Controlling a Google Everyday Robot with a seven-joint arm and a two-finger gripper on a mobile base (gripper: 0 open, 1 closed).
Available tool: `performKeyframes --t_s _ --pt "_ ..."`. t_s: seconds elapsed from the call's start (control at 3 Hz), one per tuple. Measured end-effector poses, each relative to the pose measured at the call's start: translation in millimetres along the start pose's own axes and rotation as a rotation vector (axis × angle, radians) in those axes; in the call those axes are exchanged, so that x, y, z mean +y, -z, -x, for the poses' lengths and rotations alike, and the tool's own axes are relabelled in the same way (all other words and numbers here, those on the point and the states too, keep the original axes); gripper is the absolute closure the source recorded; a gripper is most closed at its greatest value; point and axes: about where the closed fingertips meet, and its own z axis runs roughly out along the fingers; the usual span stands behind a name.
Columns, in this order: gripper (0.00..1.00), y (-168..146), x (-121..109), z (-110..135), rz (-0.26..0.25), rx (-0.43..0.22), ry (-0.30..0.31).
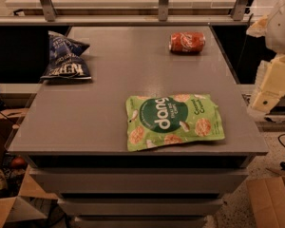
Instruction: Pick coke can
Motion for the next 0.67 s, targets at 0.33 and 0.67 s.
performKeyframes --t_s 0.33,0.67 --pt "0.0 -1 -33 13 -0.057 -0.029 0.042" --pt "0.0 -10 -72 29 -0.094 -0.053 0.1"
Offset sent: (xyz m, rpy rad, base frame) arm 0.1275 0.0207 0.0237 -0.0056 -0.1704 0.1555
